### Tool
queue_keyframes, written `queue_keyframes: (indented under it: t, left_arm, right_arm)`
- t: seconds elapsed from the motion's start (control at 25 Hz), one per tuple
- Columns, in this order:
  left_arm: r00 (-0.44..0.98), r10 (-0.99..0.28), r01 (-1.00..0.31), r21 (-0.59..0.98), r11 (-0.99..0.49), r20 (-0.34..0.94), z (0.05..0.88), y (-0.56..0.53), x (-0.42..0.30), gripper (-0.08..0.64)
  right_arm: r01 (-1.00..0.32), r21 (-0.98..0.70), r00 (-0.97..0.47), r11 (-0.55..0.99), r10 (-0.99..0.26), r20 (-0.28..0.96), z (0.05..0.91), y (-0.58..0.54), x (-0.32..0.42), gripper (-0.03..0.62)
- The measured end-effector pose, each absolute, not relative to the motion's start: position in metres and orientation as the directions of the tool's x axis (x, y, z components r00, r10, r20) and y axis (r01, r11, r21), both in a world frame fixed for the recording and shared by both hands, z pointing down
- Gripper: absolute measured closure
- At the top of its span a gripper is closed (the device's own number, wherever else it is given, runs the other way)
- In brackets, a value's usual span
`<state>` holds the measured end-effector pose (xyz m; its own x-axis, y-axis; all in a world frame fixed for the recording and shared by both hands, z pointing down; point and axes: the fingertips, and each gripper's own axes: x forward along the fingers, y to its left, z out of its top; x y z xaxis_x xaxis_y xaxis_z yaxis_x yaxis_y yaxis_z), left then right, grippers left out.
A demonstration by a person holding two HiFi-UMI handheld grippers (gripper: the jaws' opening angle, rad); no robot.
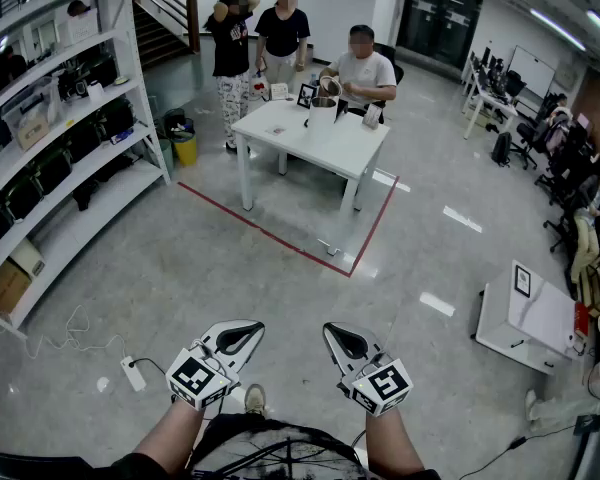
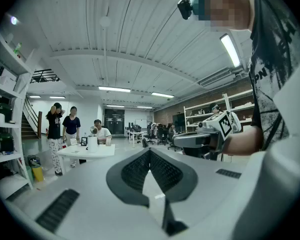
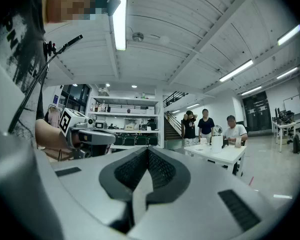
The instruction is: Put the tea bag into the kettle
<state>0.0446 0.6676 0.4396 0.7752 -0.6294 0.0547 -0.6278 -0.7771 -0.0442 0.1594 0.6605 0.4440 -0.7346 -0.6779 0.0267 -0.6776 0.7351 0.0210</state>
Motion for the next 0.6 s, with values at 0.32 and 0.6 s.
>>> queue_keyframes:
  t: [0.32,0.6]
  left_arm:
    - [0.775,-0.630,-0.628,-0.044,-0.777,0.056,0.439,0.676,0.045,0.552]
    - [0.776,-0.628,-0.626,-0.042,-0.778,0.058,0.439,0.680,0.046,0.552]
  right_arm:
    - [-0.672,0.016,-0.740,0.740,-0.672,0.028,0.444,0.668,0.159,0.583]
    - [-0.671,-0.040,-0.741,0.741,-0.671,0.006,0.442,0.672,0.162,0.581]
